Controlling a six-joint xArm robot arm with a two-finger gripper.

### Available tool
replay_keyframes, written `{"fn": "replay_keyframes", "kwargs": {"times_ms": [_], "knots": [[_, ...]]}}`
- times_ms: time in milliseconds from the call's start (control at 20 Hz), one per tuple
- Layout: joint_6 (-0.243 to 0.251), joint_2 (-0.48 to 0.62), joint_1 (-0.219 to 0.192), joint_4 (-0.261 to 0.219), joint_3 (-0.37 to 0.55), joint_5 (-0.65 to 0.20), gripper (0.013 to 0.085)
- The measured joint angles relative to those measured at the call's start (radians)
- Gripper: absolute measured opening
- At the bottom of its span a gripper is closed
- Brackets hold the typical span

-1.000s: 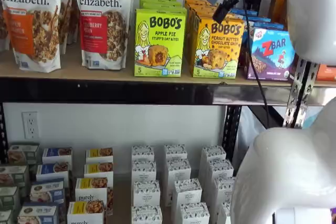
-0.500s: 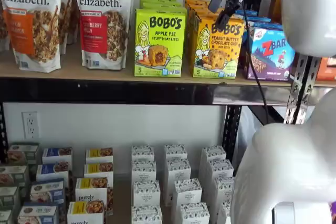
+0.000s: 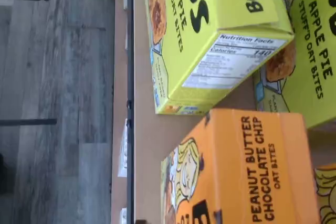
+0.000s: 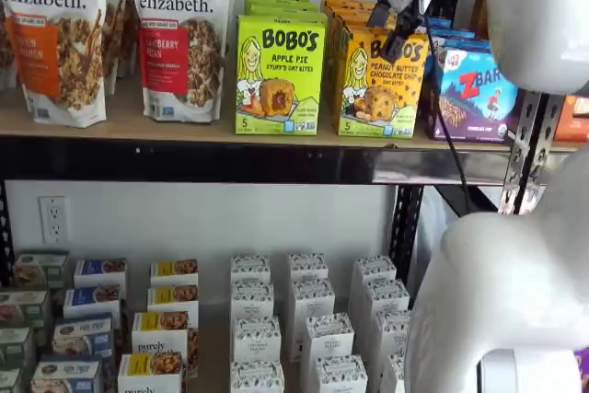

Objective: Pick up the orange box on the top shelf, the fifth box from the left

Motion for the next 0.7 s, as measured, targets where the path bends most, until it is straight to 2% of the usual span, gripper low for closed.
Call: {"fn": "replay_keyframes", "kwargs": {"times_ms": [350,550,700], "knots": [[0.008,0.022,0.02,-0.028,-0.005,-0.007,0.085],[0.019,0.05,0.034,-0.06,-0.037,0.029,0.085],[0.021,0.058,0.036,-0.066,-0.044,0.035,0.085]]}}
